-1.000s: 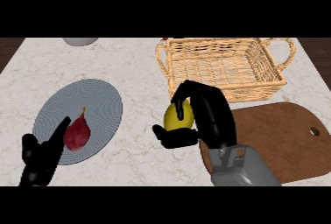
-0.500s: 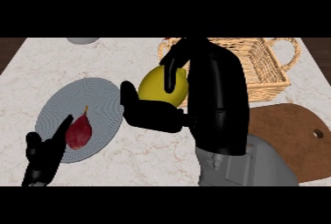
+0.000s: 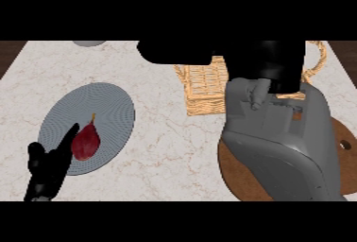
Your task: Pick the lemon from the cutting board and place it in the basket
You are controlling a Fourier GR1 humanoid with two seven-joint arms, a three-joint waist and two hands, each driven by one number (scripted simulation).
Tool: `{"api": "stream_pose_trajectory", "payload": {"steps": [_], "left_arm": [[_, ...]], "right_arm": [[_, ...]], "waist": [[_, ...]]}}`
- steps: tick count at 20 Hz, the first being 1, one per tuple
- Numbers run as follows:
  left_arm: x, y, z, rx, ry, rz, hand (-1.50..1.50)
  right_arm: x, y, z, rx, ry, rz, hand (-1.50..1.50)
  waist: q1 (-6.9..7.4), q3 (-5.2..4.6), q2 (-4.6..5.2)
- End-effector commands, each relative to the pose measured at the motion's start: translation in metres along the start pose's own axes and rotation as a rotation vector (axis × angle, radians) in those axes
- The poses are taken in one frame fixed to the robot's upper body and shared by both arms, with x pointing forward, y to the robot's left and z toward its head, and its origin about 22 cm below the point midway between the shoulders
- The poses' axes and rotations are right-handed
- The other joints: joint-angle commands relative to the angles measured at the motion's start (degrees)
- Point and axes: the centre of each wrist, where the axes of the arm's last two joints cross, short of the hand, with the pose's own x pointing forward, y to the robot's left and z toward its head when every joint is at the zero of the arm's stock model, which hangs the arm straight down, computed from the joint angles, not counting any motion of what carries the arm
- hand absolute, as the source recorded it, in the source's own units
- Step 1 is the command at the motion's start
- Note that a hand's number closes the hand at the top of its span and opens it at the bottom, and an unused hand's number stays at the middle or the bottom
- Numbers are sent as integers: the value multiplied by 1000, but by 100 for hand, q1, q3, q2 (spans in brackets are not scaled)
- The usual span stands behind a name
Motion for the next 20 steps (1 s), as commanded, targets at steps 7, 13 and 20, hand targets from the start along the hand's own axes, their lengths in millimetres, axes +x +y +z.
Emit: {"api": "stream_pose_trajectory", "payload": {"steps": [7,13,20], "left_arm": [[-33,-18,12,-42,158,32,0],[-28,-6,1,-33,144,31,0],[-40,-17,7,-32,154,39,0]], "right_arm": [[-30,-7,-65,6,154,82,150],[-70,16,-68,37,203,-21,150],[-116,25,-84,10,243,-135,150]], "waist": [[63,-74,88],[22,-72,88],[56,-71,103]]}}
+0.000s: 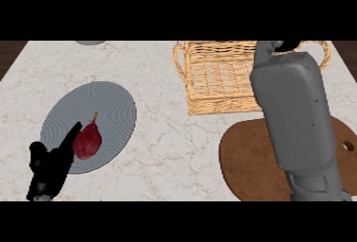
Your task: Pick the lemon from the cutting board and place it in the basket
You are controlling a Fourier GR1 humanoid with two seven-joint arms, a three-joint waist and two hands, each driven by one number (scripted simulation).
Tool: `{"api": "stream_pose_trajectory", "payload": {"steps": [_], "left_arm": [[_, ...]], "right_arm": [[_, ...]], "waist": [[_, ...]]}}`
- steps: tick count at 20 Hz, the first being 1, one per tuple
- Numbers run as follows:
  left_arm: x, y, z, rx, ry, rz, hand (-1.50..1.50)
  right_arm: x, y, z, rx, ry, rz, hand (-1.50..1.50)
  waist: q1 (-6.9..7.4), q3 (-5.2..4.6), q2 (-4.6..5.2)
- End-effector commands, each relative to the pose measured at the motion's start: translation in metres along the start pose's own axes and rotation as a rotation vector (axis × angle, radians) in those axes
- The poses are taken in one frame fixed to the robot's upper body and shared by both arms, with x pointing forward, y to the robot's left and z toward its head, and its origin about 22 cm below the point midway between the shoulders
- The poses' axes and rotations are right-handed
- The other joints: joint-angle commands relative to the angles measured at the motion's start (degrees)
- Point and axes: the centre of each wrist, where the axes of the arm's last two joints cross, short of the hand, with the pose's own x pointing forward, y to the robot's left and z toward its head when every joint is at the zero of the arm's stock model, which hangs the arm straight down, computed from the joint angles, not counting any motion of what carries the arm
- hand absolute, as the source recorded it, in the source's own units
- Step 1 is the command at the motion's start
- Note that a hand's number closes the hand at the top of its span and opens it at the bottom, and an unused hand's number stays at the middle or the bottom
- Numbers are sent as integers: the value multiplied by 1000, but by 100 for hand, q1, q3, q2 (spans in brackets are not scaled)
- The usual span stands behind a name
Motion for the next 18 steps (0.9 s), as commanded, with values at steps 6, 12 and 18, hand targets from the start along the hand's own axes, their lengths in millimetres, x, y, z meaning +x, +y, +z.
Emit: {"api": "stream_pose_trajectory", "payload": {"steps": [6,12,18], "left_arm": [[-41,-14,15,-20,164,22,0],[-31,-3,5,-9,167,37,0],[-30,2,-5,-10,160,27,0]], "right_arm": [[-55,-8,-28,-12,22,-45,150],[-97,-19,-42,-12,64,267,150],[-101,-22,-49,-78,-19,263,-150]], "waist": [[-15,-92,38],[-85,-95,38],[-46,-97,51]]}}
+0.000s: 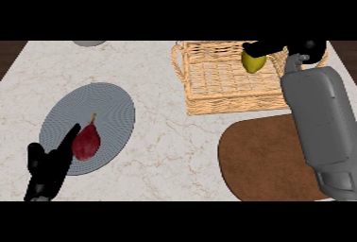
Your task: Pick the lemon from the cutting board and place it in the basket
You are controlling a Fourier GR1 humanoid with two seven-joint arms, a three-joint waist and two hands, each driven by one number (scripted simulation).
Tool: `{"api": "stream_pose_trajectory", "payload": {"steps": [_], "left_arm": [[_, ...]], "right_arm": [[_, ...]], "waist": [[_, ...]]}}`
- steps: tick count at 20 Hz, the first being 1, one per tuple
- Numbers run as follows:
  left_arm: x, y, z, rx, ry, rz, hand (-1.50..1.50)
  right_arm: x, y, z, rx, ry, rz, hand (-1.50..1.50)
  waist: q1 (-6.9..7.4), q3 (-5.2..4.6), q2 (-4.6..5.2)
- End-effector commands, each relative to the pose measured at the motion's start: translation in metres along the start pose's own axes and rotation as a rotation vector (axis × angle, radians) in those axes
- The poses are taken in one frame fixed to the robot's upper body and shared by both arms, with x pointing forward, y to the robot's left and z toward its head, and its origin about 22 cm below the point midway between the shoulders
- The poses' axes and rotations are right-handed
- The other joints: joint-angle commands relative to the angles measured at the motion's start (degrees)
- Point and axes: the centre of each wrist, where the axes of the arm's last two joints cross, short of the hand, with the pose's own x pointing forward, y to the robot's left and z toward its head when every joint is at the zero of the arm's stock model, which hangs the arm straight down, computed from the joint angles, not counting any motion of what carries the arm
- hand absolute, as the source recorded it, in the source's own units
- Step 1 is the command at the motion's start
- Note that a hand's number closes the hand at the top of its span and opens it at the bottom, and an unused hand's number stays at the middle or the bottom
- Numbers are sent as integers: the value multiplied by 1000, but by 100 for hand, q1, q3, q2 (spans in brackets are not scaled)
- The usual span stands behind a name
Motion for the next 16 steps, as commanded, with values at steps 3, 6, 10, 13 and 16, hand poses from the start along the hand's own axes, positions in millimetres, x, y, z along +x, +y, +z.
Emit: {"api": "stream_pose_trajectory", "payload": {"steps": [3,6,10,13,16], "left_arm": [[-33,-24,-2,-2,149,23,0],[-30,-3,11,9,161,11,0],[-39,-16,2,5,156,20,0],[-29,-7,6,3,176,31,0],[-27,18,4,19,164,35,0]], "right_arm": [[7,-14,-5,-56,-26,-31,-150],[-12,-30,-9,-84,-7,-104,-150],[-18,-54,-8,-130,54,-204,-150],[-36,-91,-8,-181,62,-192,-150],[-46,-130,-7,-213,97,-184,-150]], "waist": [[-24,-110,51],[-10,-105,37],[-120,-110,29],[-166,-107,8],[-200,-111,5]]}}
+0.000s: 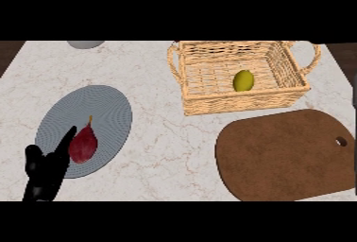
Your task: Pick the lemon from the cutting board and place it in the basket
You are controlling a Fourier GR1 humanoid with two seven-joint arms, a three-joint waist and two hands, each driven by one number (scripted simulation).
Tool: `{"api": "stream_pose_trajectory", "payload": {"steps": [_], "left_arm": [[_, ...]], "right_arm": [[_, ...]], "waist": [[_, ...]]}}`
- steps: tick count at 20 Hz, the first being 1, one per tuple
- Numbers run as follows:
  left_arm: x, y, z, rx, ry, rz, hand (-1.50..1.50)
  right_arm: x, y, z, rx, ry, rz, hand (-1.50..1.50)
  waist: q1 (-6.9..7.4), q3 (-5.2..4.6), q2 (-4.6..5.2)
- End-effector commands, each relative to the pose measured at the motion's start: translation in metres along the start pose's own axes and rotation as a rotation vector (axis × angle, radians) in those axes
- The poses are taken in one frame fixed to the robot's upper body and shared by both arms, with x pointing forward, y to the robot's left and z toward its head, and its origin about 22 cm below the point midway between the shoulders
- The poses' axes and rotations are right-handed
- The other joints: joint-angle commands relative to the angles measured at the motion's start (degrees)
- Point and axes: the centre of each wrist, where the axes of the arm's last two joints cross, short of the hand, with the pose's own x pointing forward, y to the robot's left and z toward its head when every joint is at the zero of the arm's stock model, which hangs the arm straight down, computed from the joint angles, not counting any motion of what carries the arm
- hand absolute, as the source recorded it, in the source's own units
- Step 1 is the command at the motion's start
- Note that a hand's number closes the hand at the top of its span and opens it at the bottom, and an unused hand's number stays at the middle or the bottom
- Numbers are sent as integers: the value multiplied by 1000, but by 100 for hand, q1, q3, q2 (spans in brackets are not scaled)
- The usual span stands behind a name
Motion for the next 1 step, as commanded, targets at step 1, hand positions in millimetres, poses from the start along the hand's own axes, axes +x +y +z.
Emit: {"api": "stream_pose_trajectory", "payload": {"steps": [1], "left_arm": [[-41,5,7,-20,155,18,0]], "right_arm": [[-31,-41,1,-33,27,-31,-150]], "waist": [[-65,-94,57]]}}
